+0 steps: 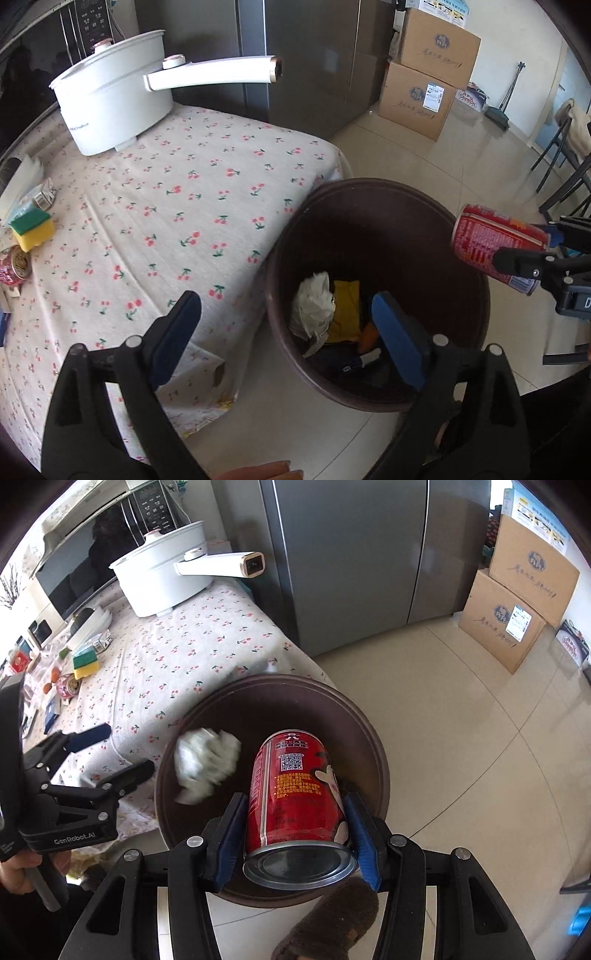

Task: Collect trash
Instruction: 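Open the left tool to drop the tissue while the right tool drops the can into the bin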

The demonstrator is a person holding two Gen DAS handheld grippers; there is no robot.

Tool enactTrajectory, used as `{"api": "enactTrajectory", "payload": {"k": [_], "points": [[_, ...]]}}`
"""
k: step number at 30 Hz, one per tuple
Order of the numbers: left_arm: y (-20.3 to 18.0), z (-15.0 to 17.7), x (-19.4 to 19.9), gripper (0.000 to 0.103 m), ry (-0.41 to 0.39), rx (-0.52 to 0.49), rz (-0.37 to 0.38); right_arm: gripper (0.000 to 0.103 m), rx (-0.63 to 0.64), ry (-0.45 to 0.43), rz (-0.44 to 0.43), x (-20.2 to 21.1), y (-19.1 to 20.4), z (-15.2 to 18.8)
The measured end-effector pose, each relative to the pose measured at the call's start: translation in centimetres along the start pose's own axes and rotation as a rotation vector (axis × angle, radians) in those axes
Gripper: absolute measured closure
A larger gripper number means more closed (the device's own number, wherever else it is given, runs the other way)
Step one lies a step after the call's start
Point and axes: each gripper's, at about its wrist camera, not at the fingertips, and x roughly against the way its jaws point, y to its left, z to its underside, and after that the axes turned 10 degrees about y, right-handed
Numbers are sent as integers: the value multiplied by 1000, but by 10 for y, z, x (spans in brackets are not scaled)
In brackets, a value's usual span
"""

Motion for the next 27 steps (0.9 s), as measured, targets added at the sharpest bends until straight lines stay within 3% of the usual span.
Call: {"api": "enactTrajectory", "payload": {"k": [11,27], "points": [[56,11,20,4,-2,205,40,49,27,47,3,-14,11,-8],[145,49,58,1,-14,406,50,49,50,184,15,-69,61,-35]]}}
